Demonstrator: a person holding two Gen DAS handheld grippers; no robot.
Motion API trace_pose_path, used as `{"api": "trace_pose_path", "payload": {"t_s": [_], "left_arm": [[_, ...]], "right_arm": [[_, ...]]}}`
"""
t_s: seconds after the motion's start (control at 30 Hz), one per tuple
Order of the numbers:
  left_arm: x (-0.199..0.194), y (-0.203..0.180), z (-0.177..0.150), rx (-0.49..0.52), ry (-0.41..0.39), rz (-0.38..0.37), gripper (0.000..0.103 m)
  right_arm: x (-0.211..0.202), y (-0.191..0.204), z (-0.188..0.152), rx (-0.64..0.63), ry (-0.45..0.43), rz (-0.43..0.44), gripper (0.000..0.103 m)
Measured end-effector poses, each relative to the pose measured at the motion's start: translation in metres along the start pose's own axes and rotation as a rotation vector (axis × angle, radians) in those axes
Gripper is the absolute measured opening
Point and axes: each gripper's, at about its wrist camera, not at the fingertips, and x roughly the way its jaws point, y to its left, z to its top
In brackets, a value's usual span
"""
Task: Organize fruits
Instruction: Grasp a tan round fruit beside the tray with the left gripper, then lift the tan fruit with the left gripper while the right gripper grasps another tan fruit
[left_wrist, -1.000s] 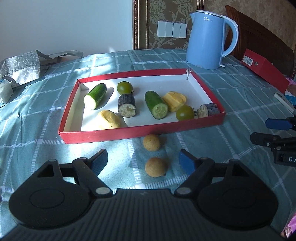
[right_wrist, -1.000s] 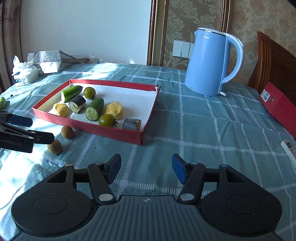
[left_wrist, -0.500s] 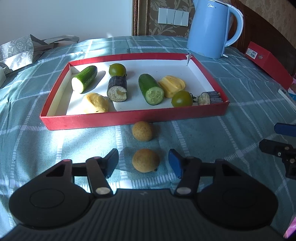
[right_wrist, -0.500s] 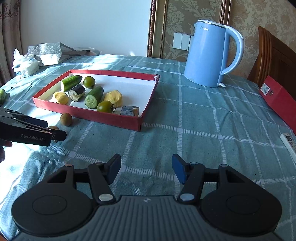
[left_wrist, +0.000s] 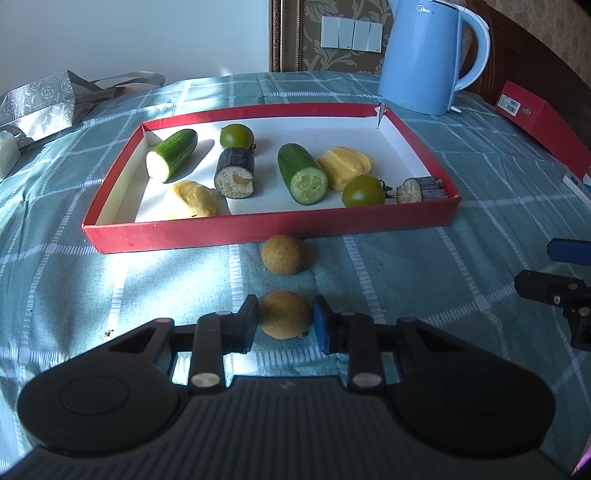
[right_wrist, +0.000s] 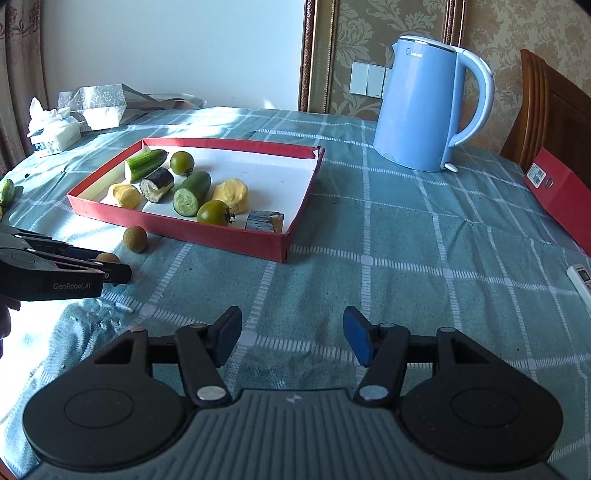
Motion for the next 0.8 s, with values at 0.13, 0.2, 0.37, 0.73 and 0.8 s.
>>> {"api": "trace_pose_path", "payload": {"t_s": [0.13,0.2,0.37,0.73,0.8], "left_arm": [[-0.008,0.008,0.000,-0.036,-0.032,0.013,0.028],[-0.017,0.016,0.001,-0.051,-0.047,0.022,0.028],[-0.037,0.042,-0.004,-0.126,-0.056,0.061,0.028],[-0.065,0.091,-0.034,-0.238,-0.035,0.169,0.028],[-0.069,0.096,-0.038,-0.244,-0.029,0.180,0.028]], "right_arm": [[0.000,0.006,0.005,-0.014,-0.013,0.029,0.060],[0.001,0.013,0.010,-0.045,-0.023,0.048,0.060],[0.009,0.040,0.020,-0.120,-0.043,0.113,0.059],[0.038,0.100,0.038,-0.229,-0.046,0.225,0.056],[0.046,0.110,0.041,-0.246,-0.042,0.238,0.054]]}}
